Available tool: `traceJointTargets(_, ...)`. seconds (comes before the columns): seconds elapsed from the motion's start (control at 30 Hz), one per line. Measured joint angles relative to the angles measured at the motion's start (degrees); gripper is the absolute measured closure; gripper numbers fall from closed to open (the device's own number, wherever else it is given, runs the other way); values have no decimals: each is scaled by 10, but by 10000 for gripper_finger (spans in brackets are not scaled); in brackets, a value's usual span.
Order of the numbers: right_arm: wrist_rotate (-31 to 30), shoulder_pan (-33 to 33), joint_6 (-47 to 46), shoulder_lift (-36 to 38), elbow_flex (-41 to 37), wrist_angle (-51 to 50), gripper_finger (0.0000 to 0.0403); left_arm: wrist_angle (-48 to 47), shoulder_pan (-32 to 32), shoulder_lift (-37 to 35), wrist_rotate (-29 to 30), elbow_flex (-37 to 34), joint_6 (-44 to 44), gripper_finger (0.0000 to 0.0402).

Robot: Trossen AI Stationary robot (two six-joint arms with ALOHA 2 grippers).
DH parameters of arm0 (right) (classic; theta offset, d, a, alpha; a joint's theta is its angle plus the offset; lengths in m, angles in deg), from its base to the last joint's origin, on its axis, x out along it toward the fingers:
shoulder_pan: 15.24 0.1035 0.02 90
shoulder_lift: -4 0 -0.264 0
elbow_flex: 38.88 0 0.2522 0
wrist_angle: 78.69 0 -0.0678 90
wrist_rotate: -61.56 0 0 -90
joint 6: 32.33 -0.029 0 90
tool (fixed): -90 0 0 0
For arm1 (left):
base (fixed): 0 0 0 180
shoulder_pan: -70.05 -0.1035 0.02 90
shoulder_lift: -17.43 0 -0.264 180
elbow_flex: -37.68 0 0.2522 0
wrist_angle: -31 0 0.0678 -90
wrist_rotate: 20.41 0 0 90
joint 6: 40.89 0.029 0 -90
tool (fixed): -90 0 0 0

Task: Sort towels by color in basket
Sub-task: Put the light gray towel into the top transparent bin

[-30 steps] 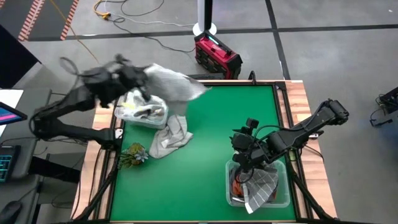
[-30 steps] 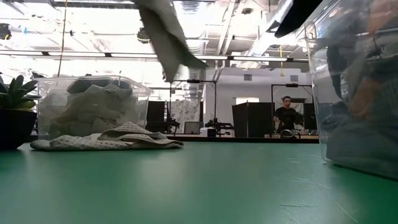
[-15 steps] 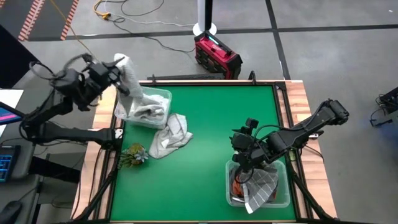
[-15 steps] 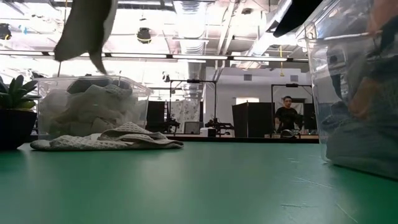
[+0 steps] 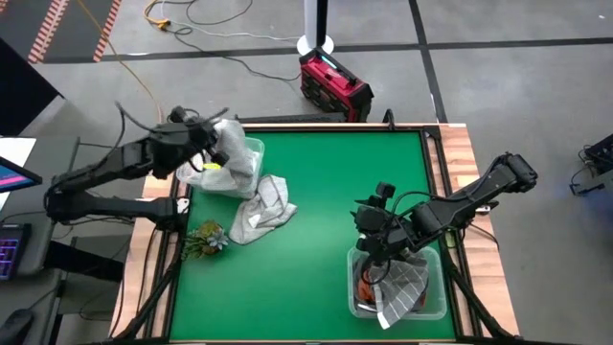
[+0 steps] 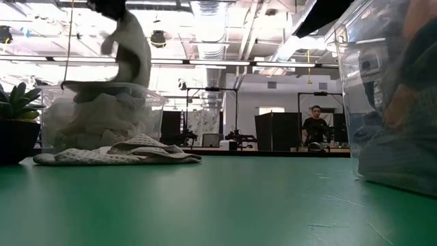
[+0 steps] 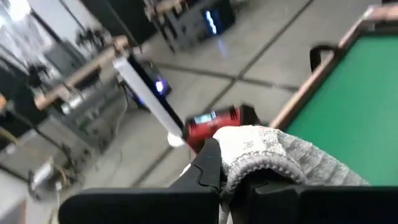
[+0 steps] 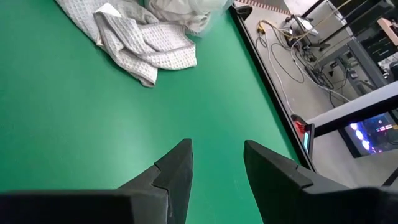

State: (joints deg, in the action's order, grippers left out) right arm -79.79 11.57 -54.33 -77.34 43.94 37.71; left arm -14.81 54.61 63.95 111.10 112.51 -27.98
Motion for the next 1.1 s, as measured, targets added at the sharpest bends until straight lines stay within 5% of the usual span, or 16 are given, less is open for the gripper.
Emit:
traceJointTargets(0.3, 0, -3, 0, 0, 0, 0, 223, -217, -24, 23, -149, -13, -205, 401)
traceJointTargets(0.6, 1, -11, 9, 0, 0, 24, 223, -296, -137, 101, -326, -13, -342, 401)
traceJointTargets(0.9, 2, -19, 35, 0, 0, 35, 223, -332, -256, 208, -362, -13, -306, 401)
traceJointTargets(1.1, 2, -27, 41, 0, 0, 36, 223, -333, -262, 276, -348, -13, -305, 401)
